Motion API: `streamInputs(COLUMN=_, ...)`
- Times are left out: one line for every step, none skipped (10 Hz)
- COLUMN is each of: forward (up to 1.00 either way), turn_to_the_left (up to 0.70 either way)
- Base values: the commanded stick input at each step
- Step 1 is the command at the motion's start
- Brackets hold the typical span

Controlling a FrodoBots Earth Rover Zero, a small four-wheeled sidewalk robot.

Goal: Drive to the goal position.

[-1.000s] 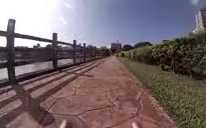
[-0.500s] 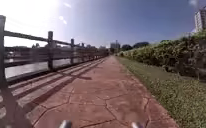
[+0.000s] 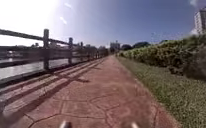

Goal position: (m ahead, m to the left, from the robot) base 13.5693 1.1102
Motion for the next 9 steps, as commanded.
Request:
streamInputs(forward=0.5, turn_to_the_left=0.0)
streamInputs(forward=0.5, turn_to_the_left=0.0)
streamInputs(forward=0.5, turn_to_the_left=0.0)
streamInputs(forward=0.5, turn_to_the_left=0.0)
streamInputs(forward=0.5, turn_to_the_left=0.0)
streamInputs(forward=0.5, turn_to_the_left=0.0)
streamInputs(forward=0.5, turn_to_the_left=0.0)
streamInputs(forward=0.5, turn_to_the_left=0.0)
streamInputs(forward=0.5, turn_to_the_left=0.0)
